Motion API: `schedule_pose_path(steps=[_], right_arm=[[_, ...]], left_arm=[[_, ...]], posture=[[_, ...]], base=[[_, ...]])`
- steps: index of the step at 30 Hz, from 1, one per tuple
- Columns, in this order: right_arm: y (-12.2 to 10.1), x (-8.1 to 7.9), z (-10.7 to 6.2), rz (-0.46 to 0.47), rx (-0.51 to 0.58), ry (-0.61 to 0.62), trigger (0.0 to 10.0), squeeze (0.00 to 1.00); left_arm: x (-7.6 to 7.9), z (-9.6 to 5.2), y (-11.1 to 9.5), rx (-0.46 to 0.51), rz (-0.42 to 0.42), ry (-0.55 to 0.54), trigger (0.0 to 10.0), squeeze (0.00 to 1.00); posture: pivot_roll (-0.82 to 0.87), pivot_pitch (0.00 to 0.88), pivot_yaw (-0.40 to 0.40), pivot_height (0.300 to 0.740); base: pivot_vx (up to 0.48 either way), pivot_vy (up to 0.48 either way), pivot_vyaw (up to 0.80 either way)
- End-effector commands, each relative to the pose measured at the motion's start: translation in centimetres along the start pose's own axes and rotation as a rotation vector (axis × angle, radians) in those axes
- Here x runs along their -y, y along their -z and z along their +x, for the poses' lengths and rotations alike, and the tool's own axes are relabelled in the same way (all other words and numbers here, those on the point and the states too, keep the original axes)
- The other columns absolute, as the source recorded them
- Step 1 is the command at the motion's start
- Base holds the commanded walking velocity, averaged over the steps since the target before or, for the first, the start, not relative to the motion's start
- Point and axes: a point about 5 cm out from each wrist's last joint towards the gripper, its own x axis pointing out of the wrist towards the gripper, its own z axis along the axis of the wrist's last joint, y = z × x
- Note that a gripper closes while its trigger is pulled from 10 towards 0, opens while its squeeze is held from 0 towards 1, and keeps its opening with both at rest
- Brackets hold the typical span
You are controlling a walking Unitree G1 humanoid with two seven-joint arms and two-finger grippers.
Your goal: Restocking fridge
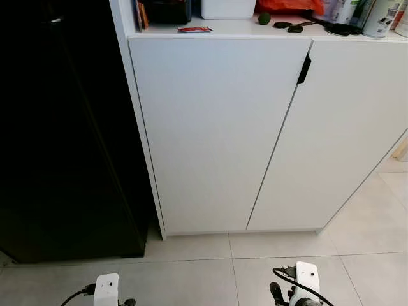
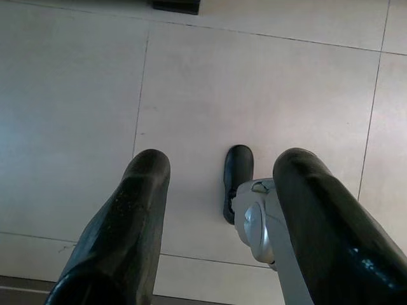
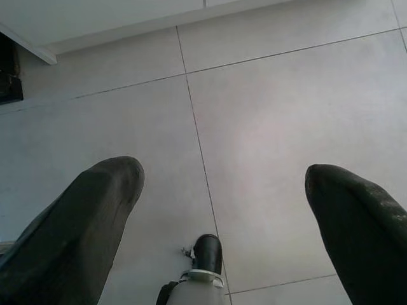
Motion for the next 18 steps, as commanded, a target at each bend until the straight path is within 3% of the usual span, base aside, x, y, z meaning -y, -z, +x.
schedule_pose_path(steps=[1, 18], right_arm=[[-0.43, 0.19, 0.02, 0.0, 0.005, 0.003, 10.0, 0.0], [-0.16, 0.45, -0.05, -0.046, -0.009, 0.0, 10.0, 0.0]], left_arm=[[-0.13, 0.04, -0.19, -0.008, 0.003, -0.008, 10.0, 0.0], [-0.05, -0.01, 0.37, -0.034, -0.013, -0.014, 10.0, 0.0]], posture=[[0.08, 0.0, -0.053, 0.74], [0.07, 0.0, -0.057, 0.74]], base=[[0.0, 0.0, 0.0], [0.0, 0.0, 0.0]])
